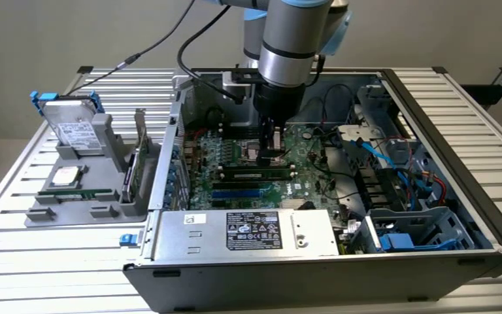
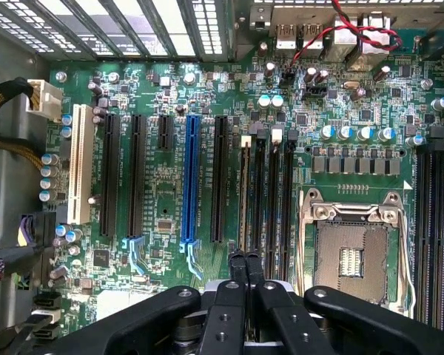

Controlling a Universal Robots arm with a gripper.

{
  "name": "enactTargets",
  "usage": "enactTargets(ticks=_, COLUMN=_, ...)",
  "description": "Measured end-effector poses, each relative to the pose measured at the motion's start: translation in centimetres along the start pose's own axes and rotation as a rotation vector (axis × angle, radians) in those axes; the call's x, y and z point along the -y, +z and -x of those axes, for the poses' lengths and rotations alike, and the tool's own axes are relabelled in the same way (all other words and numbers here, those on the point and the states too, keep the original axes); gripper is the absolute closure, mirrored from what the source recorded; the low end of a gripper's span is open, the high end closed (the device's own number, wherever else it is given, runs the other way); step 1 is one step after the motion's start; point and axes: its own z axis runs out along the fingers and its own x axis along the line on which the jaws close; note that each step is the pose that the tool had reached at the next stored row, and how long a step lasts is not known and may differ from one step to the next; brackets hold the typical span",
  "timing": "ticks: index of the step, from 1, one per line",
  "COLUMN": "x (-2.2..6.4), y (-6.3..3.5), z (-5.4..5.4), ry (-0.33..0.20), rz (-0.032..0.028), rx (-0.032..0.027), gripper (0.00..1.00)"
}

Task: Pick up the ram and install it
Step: 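Press down the ram until it locks into place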

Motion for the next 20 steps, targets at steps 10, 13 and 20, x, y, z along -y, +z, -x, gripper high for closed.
enactTargets(ticks=10, x=-0.01, y=-0.01, z=-0.02, ry=0.002, rz=-0.0003, rx=0.0003, gripper=0.90)
enactTargets(ticks=13, x=0.00, y=0.00, z=-0.01, ry=0.031, rz=-0.0071, rx=0.0039, gripper=0.90)
enactTargets(ticks=20, x=0.00, y=-0.02, z=-0.01, ry=0.116, rz=-0.0119, rx=0.0124, gripper=0.90)
